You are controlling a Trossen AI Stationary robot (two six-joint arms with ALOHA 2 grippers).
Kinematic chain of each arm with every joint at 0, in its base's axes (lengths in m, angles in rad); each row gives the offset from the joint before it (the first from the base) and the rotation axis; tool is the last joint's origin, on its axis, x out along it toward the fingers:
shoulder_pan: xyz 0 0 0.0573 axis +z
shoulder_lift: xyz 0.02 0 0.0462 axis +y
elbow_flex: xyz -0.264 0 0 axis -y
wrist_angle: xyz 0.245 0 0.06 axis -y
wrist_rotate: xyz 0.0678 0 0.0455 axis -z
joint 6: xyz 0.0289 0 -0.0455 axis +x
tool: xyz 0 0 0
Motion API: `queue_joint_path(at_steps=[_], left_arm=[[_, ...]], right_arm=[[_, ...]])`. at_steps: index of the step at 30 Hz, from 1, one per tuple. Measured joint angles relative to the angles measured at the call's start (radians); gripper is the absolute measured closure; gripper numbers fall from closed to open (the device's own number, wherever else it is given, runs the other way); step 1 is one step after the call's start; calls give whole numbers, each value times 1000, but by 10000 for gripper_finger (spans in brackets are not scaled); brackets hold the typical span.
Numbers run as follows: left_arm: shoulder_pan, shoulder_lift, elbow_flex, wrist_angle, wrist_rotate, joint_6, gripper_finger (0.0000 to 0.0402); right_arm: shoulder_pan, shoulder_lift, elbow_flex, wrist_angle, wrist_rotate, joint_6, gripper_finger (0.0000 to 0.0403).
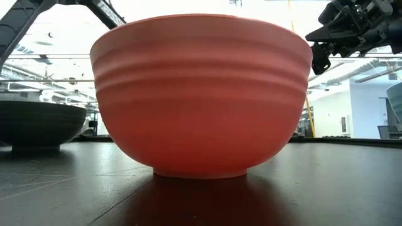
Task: Nest bowls inside each other
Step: Stack the white bowl on top of the brown bowl
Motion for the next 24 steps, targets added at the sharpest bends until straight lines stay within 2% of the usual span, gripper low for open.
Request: queue_joint_path(at_steps=[6,12,18,24], left_arm=[[-3,104,70,-17,8,18,168],[-18,105,161,-117,-7,59,151],[-57,105,244,-238,-86,120,148],[-66,74,292,-288,-110,169,148]], right_arm=[[0,0,0,-1,0,0,165],[0,0,0,-10,0,0,165],[0,0,0,-11,0,0,165],[0,0,0,-12,0,2,165]])
